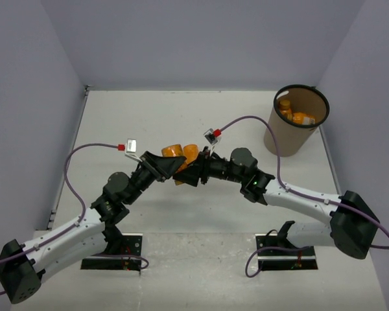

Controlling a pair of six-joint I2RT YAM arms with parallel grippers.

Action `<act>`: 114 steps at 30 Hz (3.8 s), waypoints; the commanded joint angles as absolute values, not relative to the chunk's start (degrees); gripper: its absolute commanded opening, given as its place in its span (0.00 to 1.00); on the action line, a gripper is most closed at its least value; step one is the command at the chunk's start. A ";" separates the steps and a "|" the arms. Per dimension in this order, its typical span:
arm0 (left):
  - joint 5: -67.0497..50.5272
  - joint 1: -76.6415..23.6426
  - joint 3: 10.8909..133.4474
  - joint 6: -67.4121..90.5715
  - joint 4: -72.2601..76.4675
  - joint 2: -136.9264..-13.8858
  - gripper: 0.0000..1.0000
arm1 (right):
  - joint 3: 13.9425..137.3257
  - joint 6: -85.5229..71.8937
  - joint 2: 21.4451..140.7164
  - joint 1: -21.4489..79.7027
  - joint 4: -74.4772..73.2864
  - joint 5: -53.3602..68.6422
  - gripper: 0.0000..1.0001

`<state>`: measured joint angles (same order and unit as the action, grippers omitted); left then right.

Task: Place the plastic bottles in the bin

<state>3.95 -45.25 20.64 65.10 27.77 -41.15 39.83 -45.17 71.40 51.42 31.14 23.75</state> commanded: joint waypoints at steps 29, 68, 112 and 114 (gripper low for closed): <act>30.25 -46.14 54.86 47.03 -26.20 -47.90 1.00 | 59.40 -29.28 55.28 22.47 -24.38 -6.06 0.00; 39.01 -47.74 81.81 59.32 -36.36 -106.05 1.00 | 59.79 -24.18 48.36 9.14 -29.18 18.88 0.99; 11.42 -54.75 32.26 61.17 28.47 -59.33 0.00 | 30.76 -42.45 59.32 43.94 27.68 28.74 0.52; 11.95 -55.02 30.15 61.35 31.02 -57.49 0.00 | 31.02 -42.63 60.55 45.61 28.65 27.69 0.43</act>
<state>11.75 -53.74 31.73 59.75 18.15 -60.14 28.10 -41.76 59.31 43.09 21.78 30.70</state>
